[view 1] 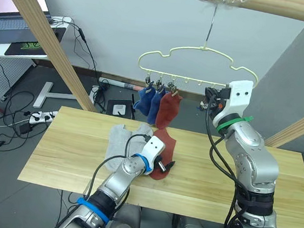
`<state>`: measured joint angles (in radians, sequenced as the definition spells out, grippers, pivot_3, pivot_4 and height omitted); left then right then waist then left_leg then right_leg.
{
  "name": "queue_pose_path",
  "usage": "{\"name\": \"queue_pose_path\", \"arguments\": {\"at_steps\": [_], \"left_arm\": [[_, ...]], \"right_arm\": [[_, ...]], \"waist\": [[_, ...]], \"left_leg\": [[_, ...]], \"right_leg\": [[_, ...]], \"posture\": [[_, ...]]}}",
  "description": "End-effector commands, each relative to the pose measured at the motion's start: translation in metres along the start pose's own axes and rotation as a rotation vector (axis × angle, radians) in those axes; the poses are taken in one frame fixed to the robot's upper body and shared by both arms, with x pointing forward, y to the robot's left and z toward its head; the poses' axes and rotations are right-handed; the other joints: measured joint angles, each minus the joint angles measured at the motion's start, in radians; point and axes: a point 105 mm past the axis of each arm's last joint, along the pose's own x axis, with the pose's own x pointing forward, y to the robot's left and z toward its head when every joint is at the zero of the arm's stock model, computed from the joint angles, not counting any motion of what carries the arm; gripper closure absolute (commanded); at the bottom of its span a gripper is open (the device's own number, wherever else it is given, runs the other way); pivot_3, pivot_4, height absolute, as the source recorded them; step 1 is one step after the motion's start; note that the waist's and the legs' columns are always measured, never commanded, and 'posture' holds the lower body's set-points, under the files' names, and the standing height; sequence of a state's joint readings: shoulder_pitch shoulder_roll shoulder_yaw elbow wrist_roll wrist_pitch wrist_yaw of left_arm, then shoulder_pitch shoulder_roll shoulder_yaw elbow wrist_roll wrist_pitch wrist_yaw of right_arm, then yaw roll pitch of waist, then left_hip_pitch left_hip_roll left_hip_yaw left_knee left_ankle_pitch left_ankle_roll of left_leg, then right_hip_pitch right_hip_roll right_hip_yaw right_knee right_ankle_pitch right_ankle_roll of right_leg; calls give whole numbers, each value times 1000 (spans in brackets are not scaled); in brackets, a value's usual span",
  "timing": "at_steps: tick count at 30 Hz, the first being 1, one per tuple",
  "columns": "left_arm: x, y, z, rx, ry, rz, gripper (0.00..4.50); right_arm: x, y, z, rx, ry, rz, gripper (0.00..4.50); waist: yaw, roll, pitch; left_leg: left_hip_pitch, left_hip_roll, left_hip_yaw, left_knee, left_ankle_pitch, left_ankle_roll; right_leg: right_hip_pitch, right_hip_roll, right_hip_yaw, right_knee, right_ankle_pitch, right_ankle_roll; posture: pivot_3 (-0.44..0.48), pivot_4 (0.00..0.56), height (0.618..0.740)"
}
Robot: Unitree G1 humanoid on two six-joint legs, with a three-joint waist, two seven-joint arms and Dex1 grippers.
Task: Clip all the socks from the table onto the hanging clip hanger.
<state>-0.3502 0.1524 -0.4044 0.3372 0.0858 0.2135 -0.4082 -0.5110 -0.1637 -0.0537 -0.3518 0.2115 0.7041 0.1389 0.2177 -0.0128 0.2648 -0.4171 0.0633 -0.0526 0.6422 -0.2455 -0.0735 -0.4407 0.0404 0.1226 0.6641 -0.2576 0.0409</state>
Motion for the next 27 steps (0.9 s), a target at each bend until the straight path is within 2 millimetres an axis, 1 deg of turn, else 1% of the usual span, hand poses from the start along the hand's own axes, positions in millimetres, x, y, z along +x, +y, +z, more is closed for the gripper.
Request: {"name": "queue_pose_path", "arguments": {"at_steps": [1,3,4,8,12,16,18,20,23,26,27], "left_arm": [[2,-12,-17,-43,79,-61,0],[-1,-20,-22,-51,103,-116,403],[-2,-20,-23,-44,104,-125,596],[-10,-20,-28,-5,101,-153,1648],[-18,-20,-28,18,73,-177,2811],[-23,-23,-28,5,54,-195,3994],[-25,-24,-26,8,34,-205,4478],[-26,-24,-22,13,11,-206,4478],[-27,-26,-10,68,-40,-215,4478],[-26,-23,-3,103,-52,-202,4478],[-25,-23,-1,110,-57,-199,4478]], "right_arm": [[-3,1,1,-10,0,7,4460],[-3,0,1,-12,-1,6,4500],[-3,0,1,-13,-1,6,4500],[-2,-1,2,-25,0,8,4500],[-3,-2,1,-37,4,18,4500],[-3,-2,-1,-41,11,25,4500],[-3,-2,-1,-41,12,26,4500],[-3,-2,-2,-41,11,27,4500],[-3,-2,-2,-39,10,26,4500],[-4,-2,-3,-36,10,24,4500],[-4,-2,-3,-35,10,24,4500]], "waist": [[0,0,0],[0,0,0],[0,0,0],[0,0,0],[-2,0,0],[-2,0,0],[-2,0,0],[-3,0,0],[-3,0,0],[-3,0,0],[-3,0,0]], "left_leg": [[0,0,0,0,0,0],[0,0,0,1,0,0],[1,0,0,1,0,0],[1,0,0,1,0,0],[1,0,0,1,0,0],[1,0,0,1,0,0],[1,0,0,1,0,0],[1,0,0,1,0,0],[1,0,0,1,0,0],[0,0,0,1,0,0],[0,0,0,1,0,0]], "right_leg": [[0,0,0,0,0,0],[1,0,0,0,0,0],[1,0,0,0,0,1],[1,0,0,0,0,1],[1,0,0,0,0,1],[1,0,0,0,0,1],[1,0,0,0,0,1],[1,0,0,0,0,1],[1,0,0,0,0,1],[1,0,0,0,0,1],[1,0,0,0,0,1]], "posture": [[359,266,740],[357,267,740],[357,267,740],[354,268,740],[354,271,740],[355,271,740],[355,271,740],[359,266,740],[367,260,740],[367,260,740],[375,251,740]]}}
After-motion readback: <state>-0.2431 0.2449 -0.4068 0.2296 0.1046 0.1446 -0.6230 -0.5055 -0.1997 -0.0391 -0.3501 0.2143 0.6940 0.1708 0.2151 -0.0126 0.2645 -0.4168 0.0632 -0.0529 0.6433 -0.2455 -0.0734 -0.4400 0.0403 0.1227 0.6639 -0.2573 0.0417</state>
